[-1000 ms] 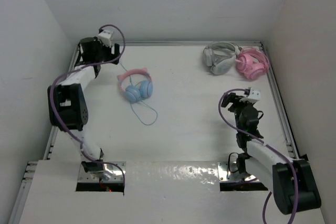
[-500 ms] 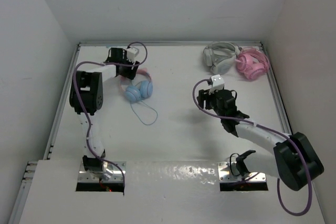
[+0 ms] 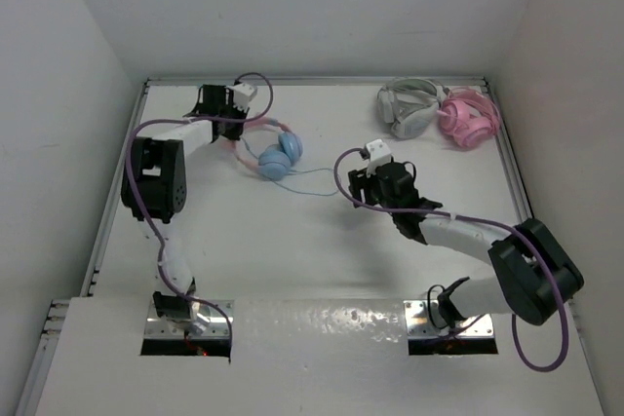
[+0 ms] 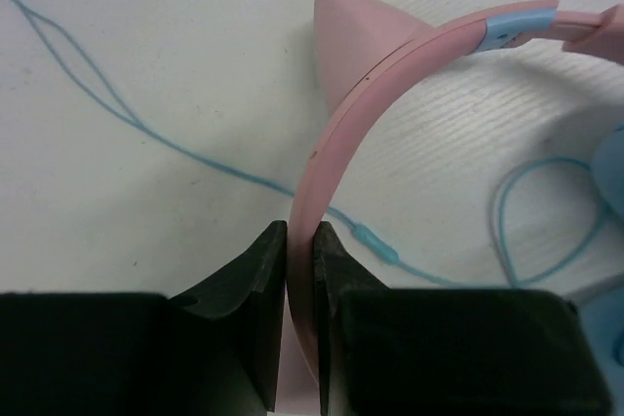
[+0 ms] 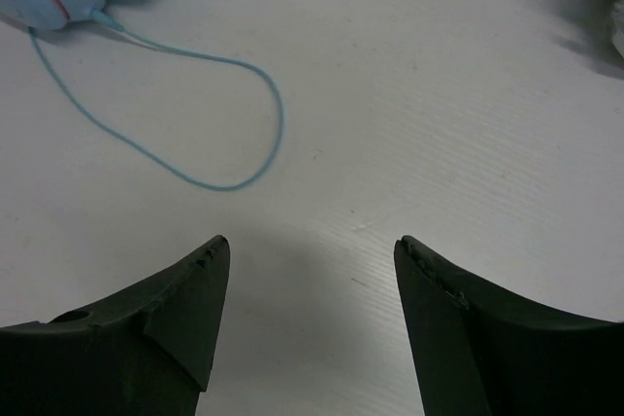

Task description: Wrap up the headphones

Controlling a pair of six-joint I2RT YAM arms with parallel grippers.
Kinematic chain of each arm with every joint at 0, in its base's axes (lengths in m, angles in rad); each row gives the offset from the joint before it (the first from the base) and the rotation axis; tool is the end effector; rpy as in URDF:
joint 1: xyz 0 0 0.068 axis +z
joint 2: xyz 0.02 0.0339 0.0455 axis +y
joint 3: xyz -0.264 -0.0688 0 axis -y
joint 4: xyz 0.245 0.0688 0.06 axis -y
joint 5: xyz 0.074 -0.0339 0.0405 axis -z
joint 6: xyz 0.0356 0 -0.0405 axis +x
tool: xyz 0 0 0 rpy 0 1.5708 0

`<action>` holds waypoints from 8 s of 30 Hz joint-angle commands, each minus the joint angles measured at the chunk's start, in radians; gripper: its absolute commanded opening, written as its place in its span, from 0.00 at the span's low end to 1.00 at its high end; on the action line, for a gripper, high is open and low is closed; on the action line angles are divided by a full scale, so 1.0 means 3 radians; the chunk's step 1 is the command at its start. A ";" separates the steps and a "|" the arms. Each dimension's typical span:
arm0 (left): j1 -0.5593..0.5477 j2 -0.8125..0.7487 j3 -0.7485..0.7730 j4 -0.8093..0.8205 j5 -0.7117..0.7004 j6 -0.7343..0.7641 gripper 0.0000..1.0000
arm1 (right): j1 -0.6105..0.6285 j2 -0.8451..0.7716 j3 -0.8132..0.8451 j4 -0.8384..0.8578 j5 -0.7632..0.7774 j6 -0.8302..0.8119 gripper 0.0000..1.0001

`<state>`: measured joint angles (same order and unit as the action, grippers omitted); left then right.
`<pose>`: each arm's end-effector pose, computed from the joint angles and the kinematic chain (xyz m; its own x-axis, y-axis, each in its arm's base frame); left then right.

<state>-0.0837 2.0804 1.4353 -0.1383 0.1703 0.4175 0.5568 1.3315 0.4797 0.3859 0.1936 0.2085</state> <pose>0.4558 -0.0443 0.1676 -0.5609 0.4481 -0.6962 0.4698 0.8646 0.1780 0.2254 0.1323 0.1762 -0.4503 -0.0410 -0.8920 -0.2857 0.9531 0.1004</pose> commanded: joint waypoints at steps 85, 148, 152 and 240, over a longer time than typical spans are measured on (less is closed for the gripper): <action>-0.0248 -0.2256 -0.0949 -0.0102 -0.0266 -0.0911 0.00 | 0.0512 0.2106 0.3447 -0.1122 -0.0323 -0.0066 0.67; -0.0401 -0.1903 -0.1220 -0.0306 0.0470 -0.0042 0.50 | 0.0537 0.2081 0.3565 -0.1542 -0.0783 -0.0976 0.00; -0.0416 -0.1878 -0.1282 -0.0209 0.0144 -0.0067 0.46 | 0.0537 0.1964 0.3443 -0.1354 -0.0916 -0.0976 0.00; 0.0008 -0.1684 -0.0730 -0.0117 -0.0655 -0.0818 0.00 | 0.0854 0.1620 0.4116 -0.3121 -0.0952 -0.0158 0.00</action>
<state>-0.0757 1.5608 1.1851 -0.2634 0.0223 0.2043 0.7284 1.7367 1.6226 -0.2653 -0.0879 0.1905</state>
